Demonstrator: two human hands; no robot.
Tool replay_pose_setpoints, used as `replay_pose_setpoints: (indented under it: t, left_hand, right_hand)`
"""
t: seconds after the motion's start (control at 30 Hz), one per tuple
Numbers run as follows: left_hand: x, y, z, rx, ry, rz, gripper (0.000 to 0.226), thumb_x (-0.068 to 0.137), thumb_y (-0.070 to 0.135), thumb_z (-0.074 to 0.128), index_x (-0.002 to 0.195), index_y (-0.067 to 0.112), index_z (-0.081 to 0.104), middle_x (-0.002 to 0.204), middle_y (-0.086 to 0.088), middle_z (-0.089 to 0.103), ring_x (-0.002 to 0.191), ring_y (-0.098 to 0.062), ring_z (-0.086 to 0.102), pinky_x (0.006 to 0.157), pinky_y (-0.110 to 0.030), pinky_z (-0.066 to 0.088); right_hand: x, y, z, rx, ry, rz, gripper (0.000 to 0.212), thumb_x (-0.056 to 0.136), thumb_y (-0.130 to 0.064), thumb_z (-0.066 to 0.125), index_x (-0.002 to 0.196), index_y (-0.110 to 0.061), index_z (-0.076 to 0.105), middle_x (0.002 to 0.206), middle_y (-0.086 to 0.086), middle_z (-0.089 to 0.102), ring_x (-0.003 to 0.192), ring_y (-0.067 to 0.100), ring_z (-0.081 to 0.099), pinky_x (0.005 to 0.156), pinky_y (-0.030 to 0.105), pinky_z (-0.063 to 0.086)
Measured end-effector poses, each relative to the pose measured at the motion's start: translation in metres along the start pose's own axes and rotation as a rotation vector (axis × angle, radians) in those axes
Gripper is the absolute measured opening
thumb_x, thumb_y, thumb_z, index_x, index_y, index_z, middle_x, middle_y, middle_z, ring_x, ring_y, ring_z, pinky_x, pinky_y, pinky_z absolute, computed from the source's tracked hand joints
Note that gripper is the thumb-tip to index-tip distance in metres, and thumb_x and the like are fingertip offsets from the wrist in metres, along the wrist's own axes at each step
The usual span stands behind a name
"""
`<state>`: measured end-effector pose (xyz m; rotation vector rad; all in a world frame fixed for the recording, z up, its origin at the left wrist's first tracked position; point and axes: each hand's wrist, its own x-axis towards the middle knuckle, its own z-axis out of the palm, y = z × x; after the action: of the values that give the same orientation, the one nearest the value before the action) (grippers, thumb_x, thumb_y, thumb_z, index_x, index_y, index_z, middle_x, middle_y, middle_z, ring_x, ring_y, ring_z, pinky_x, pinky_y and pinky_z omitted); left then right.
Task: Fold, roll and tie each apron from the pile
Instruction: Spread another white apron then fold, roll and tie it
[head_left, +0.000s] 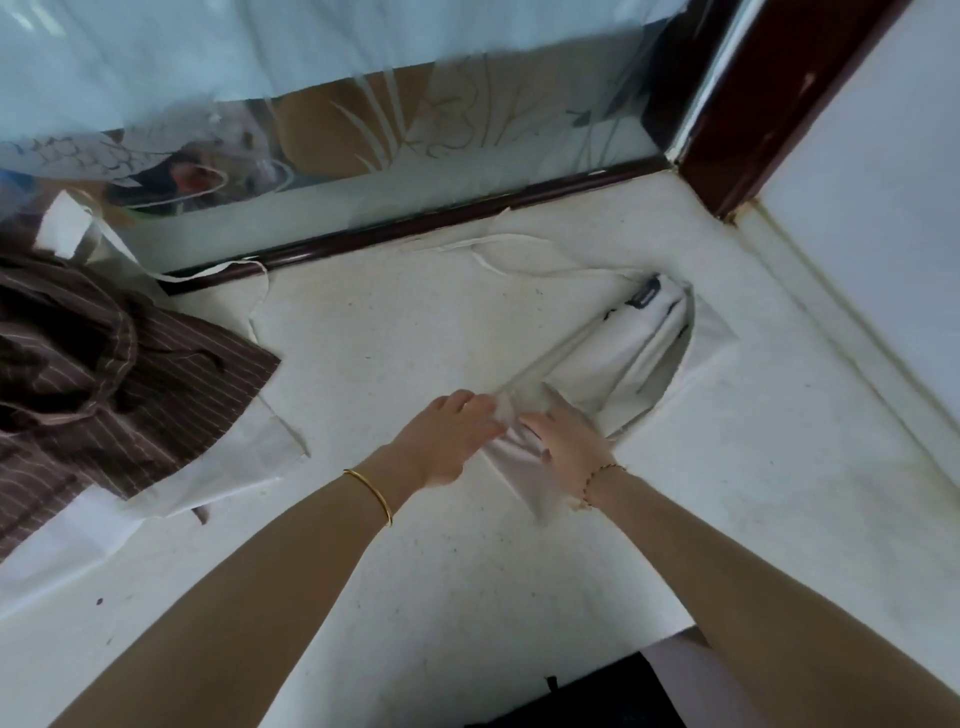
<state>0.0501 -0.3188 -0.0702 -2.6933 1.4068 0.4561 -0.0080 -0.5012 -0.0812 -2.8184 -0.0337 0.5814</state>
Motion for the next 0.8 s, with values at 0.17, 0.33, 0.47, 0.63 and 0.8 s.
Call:
replay_pose_setpoints:
  t: [0.17, 0.33, 0.47, 0.63, 0.8]
  left_hand:
    - [0.024, 0.031, -0.003, 0.090, 0.085, 0.188, 0.043, 0.091, 0.010, 0.051, 0.132, 0.018, 0.044, 0.140, -0.005, 0.036, 0.126, -0.029, 0.035, 0.097, -0.036, 0.042]
    - [0.036, 0.038, -0.008, 0.174, 0.002, 0.254, 0.038, 0.093, 0.014, 0.046, 0.131, 0.013, 0.043, 0.139, -0.005, 0.037, 0.126, -0.026, 0.035, 0.087, -0.032, 0.049]
    - [0.037, 0.039, -0.012, 0.214, -0.046, 0.281, 0.035, 0.096, 0.016, 0.043, 0.130, 0.012, 0.045, 0.137, -0.005, 0.041, 0.122, -0.024, 0.040, 0.080, -0.030, 0.052]
    - [0.044, 0.058, -0.020, 0.108, -0.025, 0.267, 0.024, 0.100, 0.021, 0.035, 0.117, 0.013, 0.051, 0.112, -0.002, 0.054, 0.100, -0.019, 0.051, 0.073, -0.027, 0.044]
    - [0.055, 0.084, -0.018, -0.148, -0.095, 0.236, 0.027, 0.090, 0.036, 0.054, 0.108, 0.015, 0.054, 0.101, 0.002, 0.053, 0.095, -0.016, 0.047, 0.078, -0.029, 0.044]
  right_hand:
    - [-0.035, 0.046, 0.007, -0.019, 0.243, -0.005, 0.028, 0.074, -0.002, 0.069, 0.100, -0.014, 0.068, 0.108, 0.015, 0.058, 0.093, 0.036, 0.057, 0.074, 0.041, 0.053]
    - [-0.072, 0.054, 0.020, -0.102, 0.374, -0.044, 0.021, 0.078, -0.030, 0.060, 0.068, -0.013, 0.064, 0.079, 0.005, 0.060, 0.078, 0.029, 0.063, 0.055, 0.031, 0.049]
    - [-0.089, 0.044, 0.038, -0.131, 0.236, 0.104, 0.064, 0.068, -0.068, 0.039, 0.094, -0.016, 0.065, 0.093, 0.000, 0.060, 0.083, 0.022, 0.057, 0.062, 0.034, 0.049]
    - [-0.095, 0.050, 0.039, -0.150, 0.359, 0.148, 0.026, 0.063, -0.032, 0.058, 0.069, -0.009, 0.067, 0.078, 0.005, 0.057, 0.071, 0.027, 0.059, 0.058, 0.032, 0.049]
    - [-0.110, 0.091, 0.021, 0.108, 0.375, 0.220, 0.037, 0.080, -0.026, 0.040, 0.070, -0.005, 0.068, 0.078, 0.006, 0.062, 0.088, 0.028, 0.056, 0.069, 0.034, 0.050]
